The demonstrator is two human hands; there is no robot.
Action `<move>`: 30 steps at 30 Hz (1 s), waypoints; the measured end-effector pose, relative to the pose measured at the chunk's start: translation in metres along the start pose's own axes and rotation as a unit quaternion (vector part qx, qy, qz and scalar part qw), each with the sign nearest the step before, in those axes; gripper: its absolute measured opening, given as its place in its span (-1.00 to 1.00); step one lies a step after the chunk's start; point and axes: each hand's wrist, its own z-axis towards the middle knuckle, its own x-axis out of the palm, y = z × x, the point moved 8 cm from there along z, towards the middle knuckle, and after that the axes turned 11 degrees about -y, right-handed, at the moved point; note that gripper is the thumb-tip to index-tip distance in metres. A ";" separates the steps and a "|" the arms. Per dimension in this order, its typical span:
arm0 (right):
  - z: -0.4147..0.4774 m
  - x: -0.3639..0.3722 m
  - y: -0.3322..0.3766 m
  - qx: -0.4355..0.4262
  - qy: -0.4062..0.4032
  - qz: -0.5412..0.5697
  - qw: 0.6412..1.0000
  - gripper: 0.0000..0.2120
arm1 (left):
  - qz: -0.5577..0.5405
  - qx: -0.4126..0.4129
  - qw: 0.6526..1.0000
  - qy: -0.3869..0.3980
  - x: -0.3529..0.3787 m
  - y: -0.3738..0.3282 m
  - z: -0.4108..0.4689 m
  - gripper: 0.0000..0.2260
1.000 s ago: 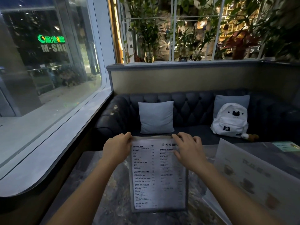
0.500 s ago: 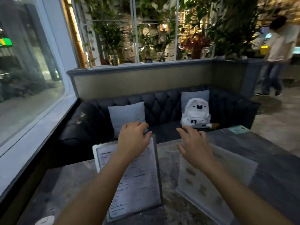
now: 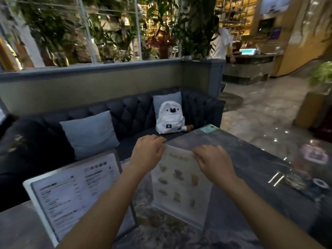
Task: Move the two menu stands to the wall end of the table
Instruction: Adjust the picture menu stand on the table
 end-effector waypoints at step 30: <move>0.036 0.042 -0.046 0.216 0.053 0.398 0.890 -0.86 | -0.067 -0.059 0.994 -0.055 -0.022 -0.016 -0.037 -0.84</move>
